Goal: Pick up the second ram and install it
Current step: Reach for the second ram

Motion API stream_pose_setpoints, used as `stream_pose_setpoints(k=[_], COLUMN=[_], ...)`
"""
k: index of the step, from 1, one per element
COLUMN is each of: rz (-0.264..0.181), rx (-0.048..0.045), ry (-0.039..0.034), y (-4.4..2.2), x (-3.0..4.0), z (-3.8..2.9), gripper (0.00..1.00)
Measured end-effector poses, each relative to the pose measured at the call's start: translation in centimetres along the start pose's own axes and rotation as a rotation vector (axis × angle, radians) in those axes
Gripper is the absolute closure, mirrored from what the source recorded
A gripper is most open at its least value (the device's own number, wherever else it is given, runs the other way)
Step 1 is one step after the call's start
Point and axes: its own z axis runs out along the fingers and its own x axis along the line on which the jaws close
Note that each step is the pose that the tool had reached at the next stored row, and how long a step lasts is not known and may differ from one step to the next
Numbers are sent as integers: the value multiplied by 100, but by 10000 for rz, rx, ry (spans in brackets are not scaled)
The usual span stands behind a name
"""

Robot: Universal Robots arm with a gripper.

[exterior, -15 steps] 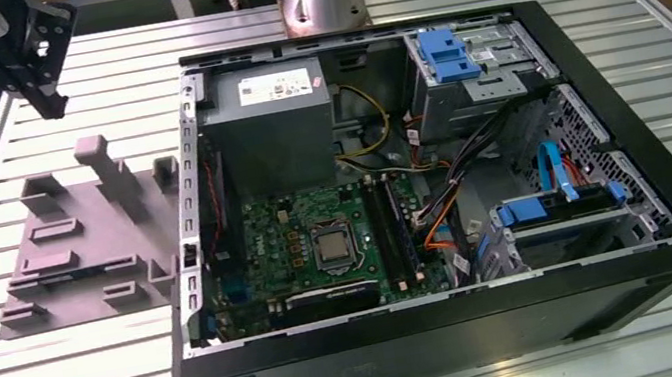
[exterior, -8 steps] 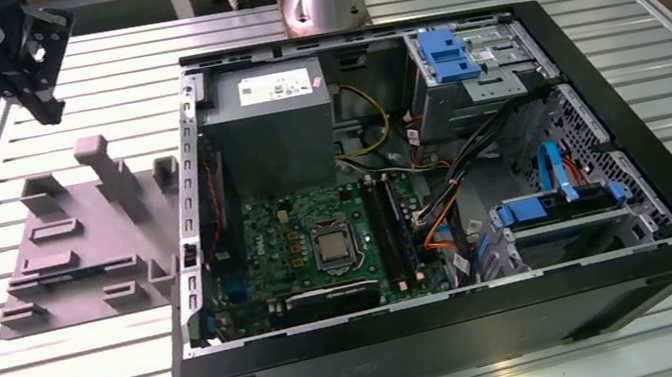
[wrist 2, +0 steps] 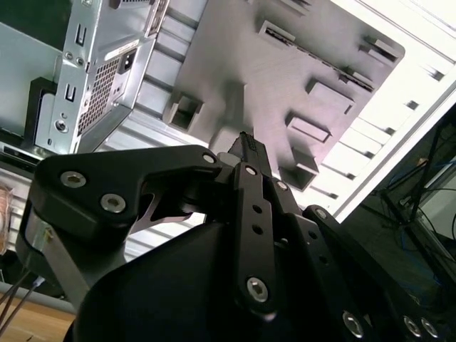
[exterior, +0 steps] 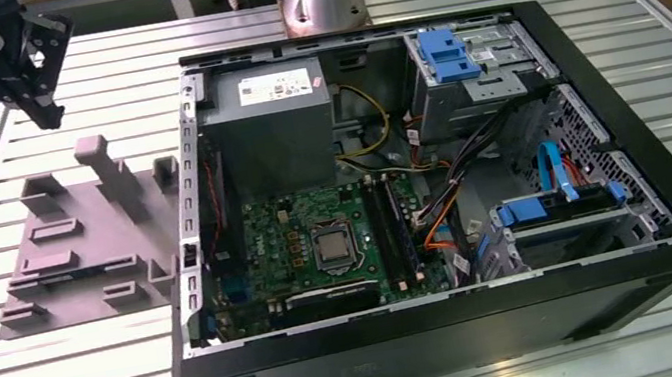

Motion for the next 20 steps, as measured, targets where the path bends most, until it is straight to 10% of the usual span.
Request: stream_pose_setpoints(k=[20], rz=[0], rx=[0], ry=[0], y=[-77], x=[139], z=[72], gripper=[89])
